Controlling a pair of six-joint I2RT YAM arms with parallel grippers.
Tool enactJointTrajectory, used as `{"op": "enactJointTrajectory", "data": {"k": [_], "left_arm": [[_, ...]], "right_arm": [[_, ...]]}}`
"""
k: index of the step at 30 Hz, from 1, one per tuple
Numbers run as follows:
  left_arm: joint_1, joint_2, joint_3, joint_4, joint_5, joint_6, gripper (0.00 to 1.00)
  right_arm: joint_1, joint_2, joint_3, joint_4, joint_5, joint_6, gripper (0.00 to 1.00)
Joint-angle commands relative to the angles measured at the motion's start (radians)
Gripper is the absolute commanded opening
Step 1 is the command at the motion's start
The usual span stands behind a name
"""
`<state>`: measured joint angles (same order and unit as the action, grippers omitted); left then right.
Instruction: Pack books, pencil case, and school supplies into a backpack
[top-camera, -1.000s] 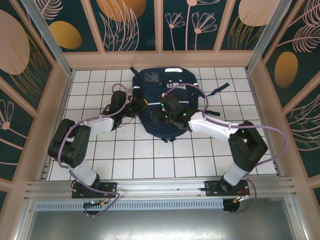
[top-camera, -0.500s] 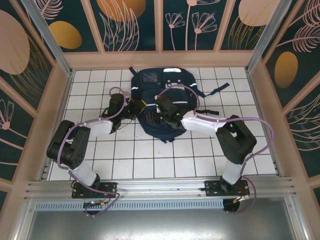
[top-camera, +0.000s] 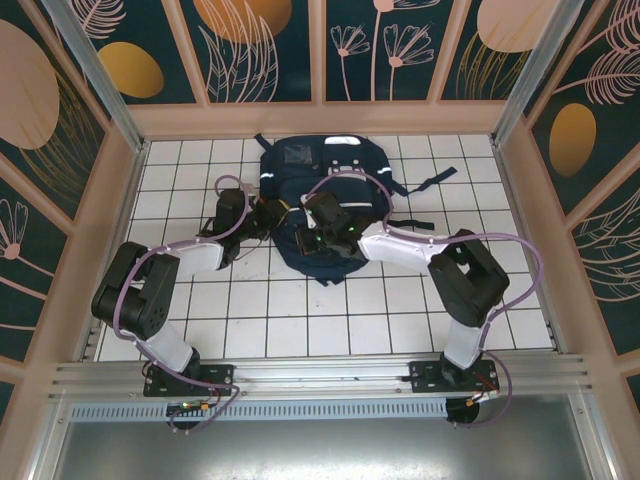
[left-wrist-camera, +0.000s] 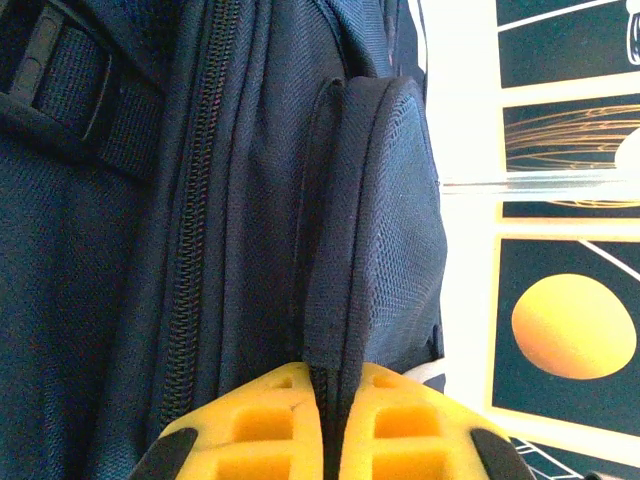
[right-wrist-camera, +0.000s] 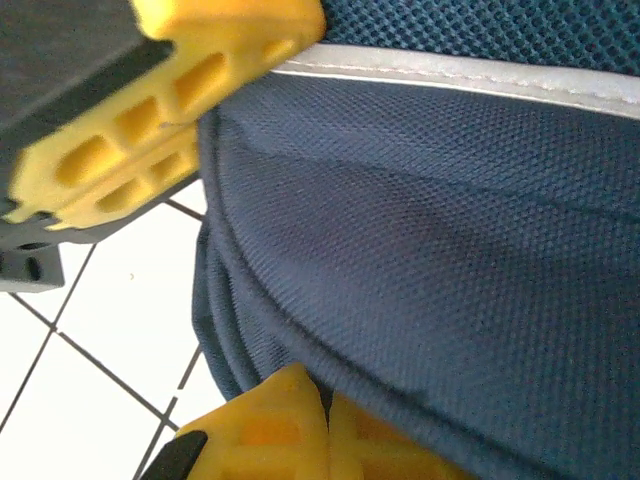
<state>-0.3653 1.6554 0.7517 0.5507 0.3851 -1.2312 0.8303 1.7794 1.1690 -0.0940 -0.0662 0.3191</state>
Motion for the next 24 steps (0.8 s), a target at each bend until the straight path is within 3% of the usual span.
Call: {"op": "enactJointTrajectory", "data": {"k": [1, 12, 18, 24], "left_arm": [[0.006, -0.036, 0.029, 0.067, 0.033, 0.043, 0.00], [0.036, -0.021, 0.080, -0.037, 0.036, 0.135, 0.00], [0.081, -0.038, 0.090, -0.123, 0.058, 0.201, 0.00], [0.114, -0.042, 0.123, -0.221, 0.051, 0.285, 0.00]], "right_arm": [[-0.024, -0.088, -0.052, -0.017, -0.031, -0.004, 0.00], [-0.179, -0.222, -0.238, -0.089, -0.095, -0.058, 0.00], [-0.268, -0.265, -0.257, -0.241, 0.075, -0.150, 0.00], [-0.409, -0.332, -0.286, -0.264, 0.167, -0.153, 0.00]]}}
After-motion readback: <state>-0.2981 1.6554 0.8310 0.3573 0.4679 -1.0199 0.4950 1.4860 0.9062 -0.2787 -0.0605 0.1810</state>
